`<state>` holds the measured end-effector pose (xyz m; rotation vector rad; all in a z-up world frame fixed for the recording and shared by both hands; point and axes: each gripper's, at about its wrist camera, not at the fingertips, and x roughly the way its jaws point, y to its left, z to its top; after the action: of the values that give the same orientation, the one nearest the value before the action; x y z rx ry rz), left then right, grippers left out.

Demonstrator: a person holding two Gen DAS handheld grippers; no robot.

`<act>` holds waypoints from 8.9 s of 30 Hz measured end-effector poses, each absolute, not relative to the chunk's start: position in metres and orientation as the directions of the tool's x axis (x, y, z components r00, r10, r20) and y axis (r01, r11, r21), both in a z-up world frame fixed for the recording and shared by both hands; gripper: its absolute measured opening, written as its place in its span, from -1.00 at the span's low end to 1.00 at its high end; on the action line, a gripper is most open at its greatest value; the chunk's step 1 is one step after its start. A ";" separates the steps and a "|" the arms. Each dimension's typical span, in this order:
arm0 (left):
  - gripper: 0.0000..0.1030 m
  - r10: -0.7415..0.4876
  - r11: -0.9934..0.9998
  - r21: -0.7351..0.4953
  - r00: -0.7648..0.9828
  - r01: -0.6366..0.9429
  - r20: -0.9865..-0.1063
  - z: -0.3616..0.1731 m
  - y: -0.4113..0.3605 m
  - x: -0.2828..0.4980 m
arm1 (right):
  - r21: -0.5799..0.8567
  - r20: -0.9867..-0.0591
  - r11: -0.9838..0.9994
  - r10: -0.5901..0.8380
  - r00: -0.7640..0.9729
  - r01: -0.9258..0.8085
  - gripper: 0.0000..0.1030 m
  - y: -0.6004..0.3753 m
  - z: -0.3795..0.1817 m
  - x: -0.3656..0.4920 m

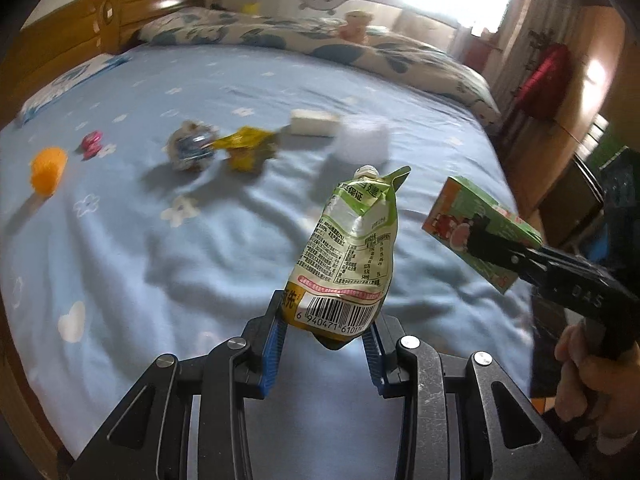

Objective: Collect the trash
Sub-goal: 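Carry the green pouch and green carton over the bin with both tools, then open both tools over the bin to drop the pouch and carton, then move both open tools back over the remaining trash on the bed, then grasp the yellow wrapper with the left tool while the right grasps the white foam net, then carry the yellow wrapper and white foam net over the bin with both tools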

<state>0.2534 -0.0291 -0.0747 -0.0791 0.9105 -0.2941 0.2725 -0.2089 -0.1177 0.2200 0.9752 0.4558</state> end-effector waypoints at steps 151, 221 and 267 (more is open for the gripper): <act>0.17 -0.154 0.987 -0.158 0.537 0.038 -0.829 -0.101 0.013 0.352 | 0.351 -0.791 0.921 0.387 0.473 -0.167 0.44 -0.191 -0.137 0.349; -1.00 -0.441 0.859 -0.231 0.434 0.457 -0.785 -0.050 -0.153 0.238 | 0.356 -0.739 0.930 0.222 0.636 0.089 -0.65 -0.354 -0.074 0.153; -1.00 -0.484 0.691 -0.150 0.298 0.707 -0.823 -0.069 -0.322 0.234 | 0.255 -0.827 0.918 0.044 0.561 0.304 -0.64 -0.474 -0.090 0.103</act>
<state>0.2338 -0.3222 -0.0686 0.2611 0.9870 -0.8025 0.1032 -0.4739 -0.0898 0.3936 0.9692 -0.1579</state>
